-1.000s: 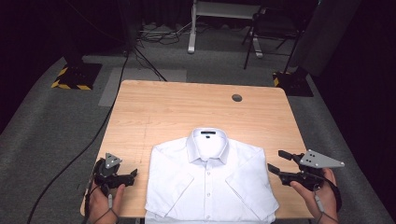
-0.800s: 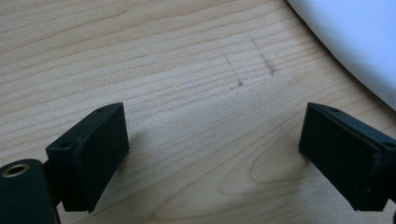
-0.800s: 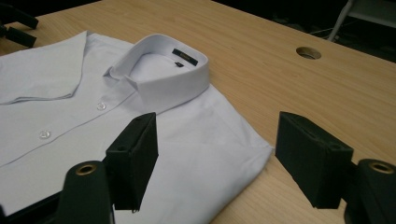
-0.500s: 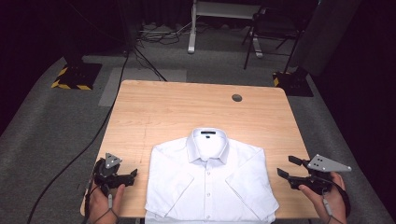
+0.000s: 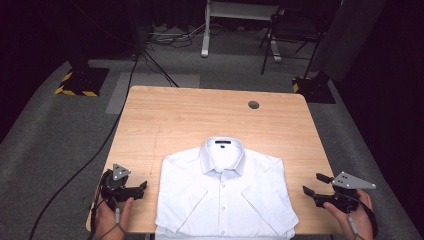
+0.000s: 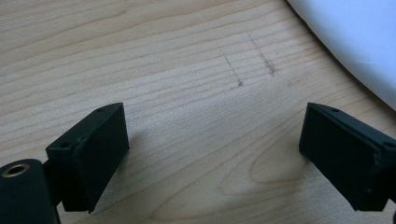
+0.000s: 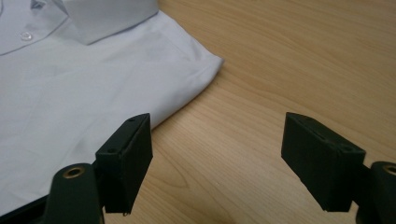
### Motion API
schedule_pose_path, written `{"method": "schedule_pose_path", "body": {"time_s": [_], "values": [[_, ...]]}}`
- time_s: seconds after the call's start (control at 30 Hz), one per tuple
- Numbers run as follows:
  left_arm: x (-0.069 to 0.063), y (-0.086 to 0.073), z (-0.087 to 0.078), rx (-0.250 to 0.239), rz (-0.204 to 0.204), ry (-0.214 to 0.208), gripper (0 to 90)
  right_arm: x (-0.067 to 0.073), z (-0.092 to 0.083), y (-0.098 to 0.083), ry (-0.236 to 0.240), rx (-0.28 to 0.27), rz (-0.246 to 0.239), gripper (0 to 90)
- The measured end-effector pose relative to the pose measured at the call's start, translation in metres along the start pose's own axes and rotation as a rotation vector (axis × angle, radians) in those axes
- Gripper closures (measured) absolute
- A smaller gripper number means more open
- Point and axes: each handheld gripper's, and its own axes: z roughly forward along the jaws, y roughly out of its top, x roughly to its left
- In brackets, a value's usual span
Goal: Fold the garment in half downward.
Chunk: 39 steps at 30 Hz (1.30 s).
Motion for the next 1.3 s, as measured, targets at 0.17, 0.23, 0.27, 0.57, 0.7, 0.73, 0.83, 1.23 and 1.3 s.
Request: {"method": "schedule_pose_path", "body": {"time_s": [0.17, 0.23, 0.27, 0.57, 0.7, 0.73, 0.83, 1.23, 1.3], "values": [[0.0, 0.0, 0.0, 0.0, 0.0, -0.001, 7.9, -0.007, 0.004, -0.014, -0.017, 0.033, 0.014, 24.8], [0.0, 0.0, 0.0, 0.001, 0.001, -0.001, 7.8, -0.009, 0.006, -0.02, -0.018, 0.044, 0.024, 24.6], [0.0, 0.0, 0.0, 0.001, 0.001, -0.002, 7.7, -0.01, 0.007, -0.023, -0.021, 0.051, 0.028, 24.6], [0.0, 0.0, 0.0, 0.004, 0.004, -0.003, 6.9, -0.012, 0.019, -0.042, -0.038, 0.093, 0.057, 20.6], [0.0, 0.0, 0.0, 0.004, 0.002, -0.003, 6.8, -0.013, 0.021, -0.043, -0.033, 0.118, 0.07, 11.8], [0.0, 0.0, 0.0, 0.005, 0.003, -0.003, 6.8, -0.014, 0.022, -0.043, -0.023, 0.132, 0.084, 8.7], [0.0, 0.001, 0.001, 0.011, 0.013, -0.011, 5.4, -0.015, 0.024, -0.042, -0.044, 0.154, 0.099, 0.9], [-0.003, 0.002, 0.003, 0.024, 0.014, -0.008, 0.3, -0.015, 0.026, -0.041, -0.045, 0.156, 0.1, 0.4], [-0.004, 0.002, 0.003, 0.024, 0.008, -0.005, 0.4, -0.015, 0.026, -0.041, -0.045, 0.156, 0.101, 0.5]]}}
